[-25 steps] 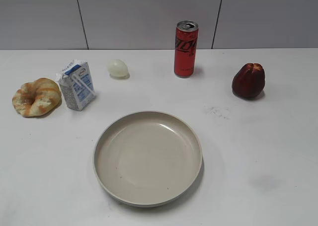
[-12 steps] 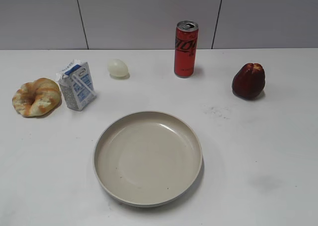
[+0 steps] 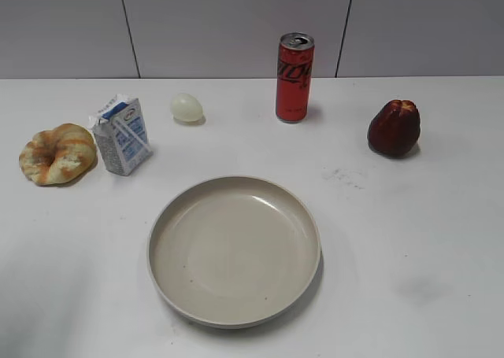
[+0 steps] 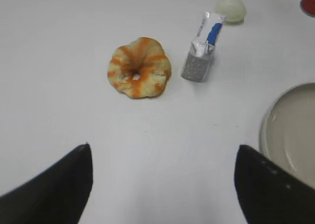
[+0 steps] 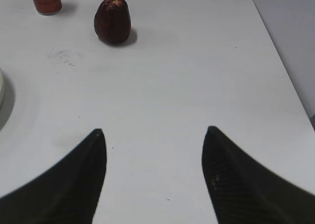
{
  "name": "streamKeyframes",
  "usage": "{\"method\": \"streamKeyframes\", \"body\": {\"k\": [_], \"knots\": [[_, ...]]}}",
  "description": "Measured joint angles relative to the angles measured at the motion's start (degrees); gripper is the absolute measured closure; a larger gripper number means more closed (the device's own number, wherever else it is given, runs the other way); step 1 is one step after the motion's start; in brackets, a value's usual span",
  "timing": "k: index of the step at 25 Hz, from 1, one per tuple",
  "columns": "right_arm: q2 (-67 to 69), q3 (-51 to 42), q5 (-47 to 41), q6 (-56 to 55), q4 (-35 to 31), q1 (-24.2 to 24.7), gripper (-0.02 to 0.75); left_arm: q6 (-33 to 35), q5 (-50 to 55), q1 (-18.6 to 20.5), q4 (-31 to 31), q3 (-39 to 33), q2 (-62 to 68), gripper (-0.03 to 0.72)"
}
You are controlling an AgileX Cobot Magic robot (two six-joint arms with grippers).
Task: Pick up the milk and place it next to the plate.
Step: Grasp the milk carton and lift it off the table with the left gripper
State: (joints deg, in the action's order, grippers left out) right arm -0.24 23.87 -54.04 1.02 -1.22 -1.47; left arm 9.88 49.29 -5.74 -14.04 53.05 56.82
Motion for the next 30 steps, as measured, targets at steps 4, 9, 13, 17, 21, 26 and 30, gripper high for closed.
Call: {"method": "streamKeyframes", "body": {"k": [4,9,13,17,21,26,30], "knots": [[0.0,0.0,0.0,0.0,0.0,0.0,0.271,4.4,3.6,-0.1,-5.5,12.8,15.9,-0.005],[0.0,0.0,0.0,0.0,0.0,0.0,0.271,5.7,7.7,-3.0,-6.4,26.6,29.5,-0.005],[0.0,0.0,0.0,0.0,0.0,0.0,0.271,5.8,10.7,-6.9,-3.7,34.6,38.7,-0.005],[0.0,0.0,0.0,0.0,0.0,0.0,0.271,5.8,11.9,-8.6,-1.5,39.4,45.9,-0.005],[0.0,0.0,0.0,0.0,0.0,0.0,0.271,5.7,11.9,-8.6,-0.7,43.0,53.0,-0.005],[0.0,0.0,0.0,0.0,0.0,0.0,0.271,5.7,9.6,-8.7,-0.5,44.6,59.5,-0.005],[0.0,0.0,0.0,0.0,0.0,0.0,0.271,5.7,7.9,-9.0,-0.5,44.6,62.6,-0.005]]}}
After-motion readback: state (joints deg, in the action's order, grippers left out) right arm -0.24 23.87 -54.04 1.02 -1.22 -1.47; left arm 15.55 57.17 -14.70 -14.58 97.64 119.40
